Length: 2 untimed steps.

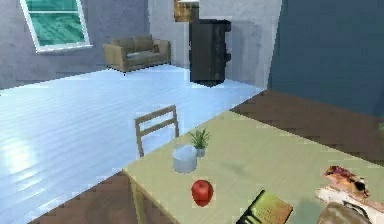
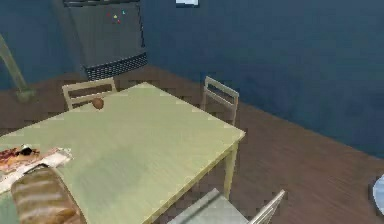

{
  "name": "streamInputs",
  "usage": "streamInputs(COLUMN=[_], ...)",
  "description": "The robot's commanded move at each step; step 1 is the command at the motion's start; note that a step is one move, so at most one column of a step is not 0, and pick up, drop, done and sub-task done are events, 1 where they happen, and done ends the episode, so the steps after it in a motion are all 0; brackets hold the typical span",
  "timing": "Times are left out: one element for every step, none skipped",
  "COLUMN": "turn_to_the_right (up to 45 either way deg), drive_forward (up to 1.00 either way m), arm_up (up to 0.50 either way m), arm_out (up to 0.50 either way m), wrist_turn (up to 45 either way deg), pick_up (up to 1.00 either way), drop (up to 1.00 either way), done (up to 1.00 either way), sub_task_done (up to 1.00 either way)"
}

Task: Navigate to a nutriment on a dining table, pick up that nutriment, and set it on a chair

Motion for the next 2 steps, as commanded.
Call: streamInputs(turn_to_the_right=[-45.0,-42.0], drive_forward=[0.00,0.00], arm_up=[0.00,0.00], arm_out=[0.00,0.00], wrist_turn=[0.0,0.0], pick_up=[0.00,0.00], drop=[0.00,0.00], done=[0.00,0.00], sub_task_done=[0.00,0.00])
